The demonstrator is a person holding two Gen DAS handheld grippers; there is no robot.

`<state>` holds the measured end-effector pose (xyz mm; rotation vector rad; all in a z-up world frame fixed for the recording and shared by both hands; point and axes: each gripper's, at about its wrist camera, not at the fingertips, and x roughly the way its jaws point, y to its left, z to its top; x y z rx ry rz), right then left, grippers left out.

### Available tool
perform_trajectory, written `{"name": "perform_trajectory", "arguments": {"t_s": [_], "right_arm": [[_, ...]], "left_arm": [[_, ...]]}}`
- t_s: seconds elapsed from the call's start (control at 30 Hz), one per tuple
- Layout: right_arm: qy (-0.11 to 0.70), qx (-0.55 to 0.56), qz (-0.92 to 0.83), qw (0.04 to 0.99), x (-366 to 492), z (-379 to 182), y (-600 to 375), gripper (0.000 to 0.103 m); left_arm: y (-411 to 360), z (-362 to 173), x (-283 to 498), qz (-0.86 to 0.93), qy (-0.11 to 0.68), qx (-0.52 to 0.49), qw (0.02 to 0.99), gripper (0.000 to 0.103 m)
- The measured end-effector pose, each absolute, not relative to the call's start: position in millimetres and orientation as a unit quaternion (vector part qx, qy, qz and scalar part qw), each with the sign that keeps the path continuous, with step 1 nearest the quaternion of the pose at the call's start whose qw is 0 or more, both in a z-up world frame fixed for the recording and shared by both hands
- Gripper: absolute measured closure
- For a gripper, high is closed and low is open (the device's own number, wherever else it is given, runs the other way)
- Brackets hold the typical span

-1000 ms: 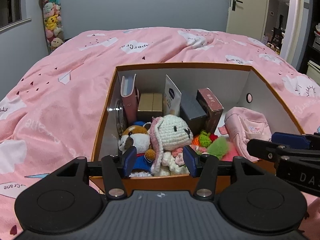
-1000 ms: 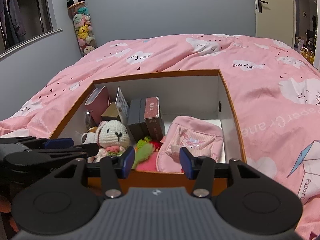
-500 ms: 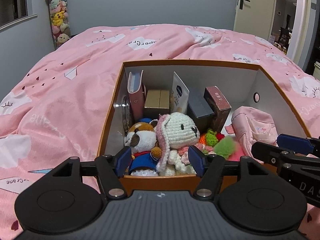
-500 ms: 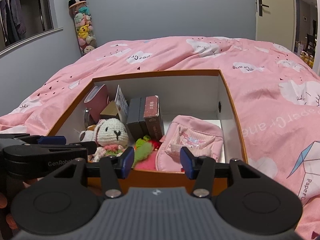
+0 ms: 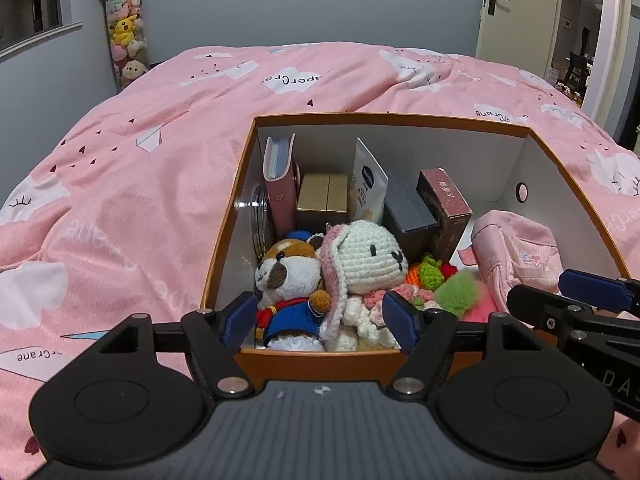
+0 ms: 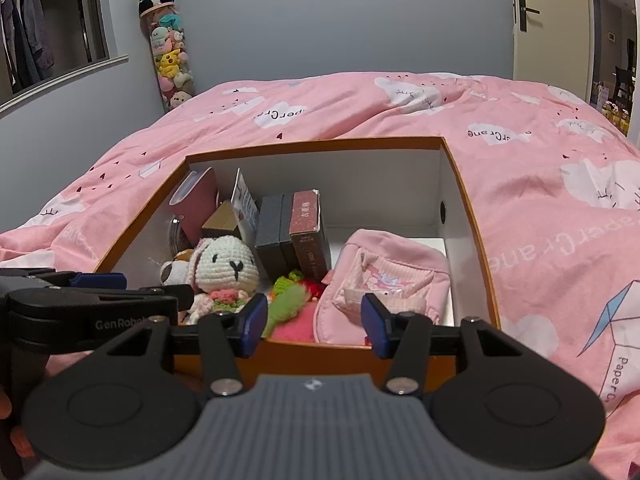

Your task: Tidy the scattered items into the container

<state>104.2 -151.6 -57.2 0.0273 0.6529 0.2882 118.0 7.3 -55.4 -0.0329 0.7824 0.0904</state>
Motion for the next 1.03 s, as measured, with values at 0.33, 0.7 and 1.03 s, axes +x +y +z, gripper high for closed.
{"name": "perform_trajectory", "arguments": {"t_s": [0.33,0.7,1.03], "right_arm": [[0.320,0.015,0.141,0.937,104.6,-57.4,-151.7,0.048],[0.321,0.015,0.142,0.936,104.9,-57.3,-152.1,0.047],[0.321,0.015,0.142,0.936,105.1,-57.3,-152.2,0.047]], "left_arm": [[7.7,-55.8,118.8,0.047,0.384,-0.016,0.922,0.016],[7.6,-56.2,119.2,0.046,0.384,-0.017,0.922,0.014],[6.7,-56.1,118.9,0.044,0.383,-0.018,0.923,0.012]]}}
